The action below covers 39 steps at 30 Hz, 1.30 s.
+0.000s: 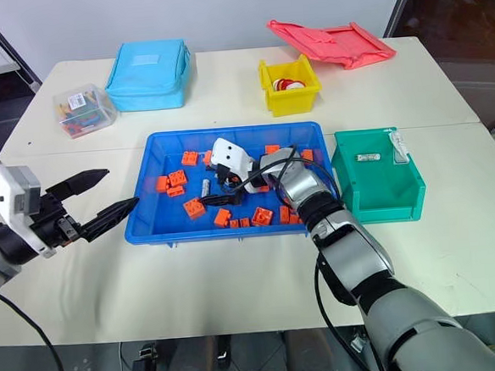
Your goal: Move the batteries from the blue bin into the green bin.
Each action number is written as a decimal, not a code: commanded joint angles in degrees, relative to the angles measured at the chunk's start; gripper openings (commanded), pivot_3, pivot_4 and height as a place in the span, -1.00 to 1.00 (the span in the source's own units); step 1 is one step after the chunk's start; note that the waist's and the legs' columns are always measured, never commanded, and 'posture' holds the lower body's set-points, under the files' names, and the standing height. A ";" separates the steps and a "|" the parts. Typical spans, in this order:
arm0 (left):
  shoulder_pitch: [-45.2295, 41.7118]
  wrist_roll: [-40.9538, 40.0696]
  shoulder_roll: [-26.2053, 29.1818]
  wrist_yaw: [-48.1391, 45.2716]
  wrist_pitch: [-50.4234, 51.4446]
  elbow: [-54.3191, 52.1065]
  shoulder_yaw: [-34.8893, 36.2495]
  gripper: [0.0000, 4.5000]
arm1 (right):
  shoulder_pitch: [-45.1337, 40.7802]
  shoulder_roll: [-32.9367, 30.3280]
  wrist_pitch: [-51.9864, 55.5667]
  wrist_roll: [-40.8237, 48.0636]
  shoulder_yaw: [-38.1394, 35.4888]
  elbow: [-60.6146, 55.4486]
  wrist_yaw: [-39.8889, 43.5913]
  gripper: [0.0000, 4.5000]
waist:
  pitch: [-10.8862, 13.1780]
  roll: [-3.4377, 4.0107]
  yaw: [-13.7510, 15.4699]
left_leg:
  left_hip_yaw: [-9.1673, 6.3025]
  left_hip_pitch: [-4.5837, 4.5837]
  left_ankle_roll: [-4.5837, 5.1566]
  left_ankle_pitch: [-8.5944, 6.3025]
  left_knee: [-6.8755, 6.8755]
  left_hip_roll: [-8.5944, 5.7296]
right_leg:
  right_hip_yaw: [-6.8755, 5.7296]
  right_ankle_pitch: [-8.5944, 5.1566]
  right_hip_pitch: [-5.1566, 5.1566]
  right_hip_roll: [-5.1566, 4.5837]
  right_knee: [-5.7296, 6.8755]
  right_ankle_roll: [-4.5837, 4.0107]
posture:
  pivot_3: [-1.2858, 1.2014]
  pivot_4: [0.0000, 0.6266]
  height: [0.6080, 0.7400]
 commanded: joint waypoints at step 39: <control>3.23 -3.36 4.55 -3.31 2.83 -3.56 5.67 1.00 | 1.68 -0.03 -4.16 -5.60 0.77 -1.20 1.98 0.98 | 0.01 0.01 -0.01 | 0.01 -0.01 -0.01 0.00 -0.04 0.00 | 0.00 -0.01 -0.01 0.00 -0.04 -0.02 | 0.03 -0.52 1.00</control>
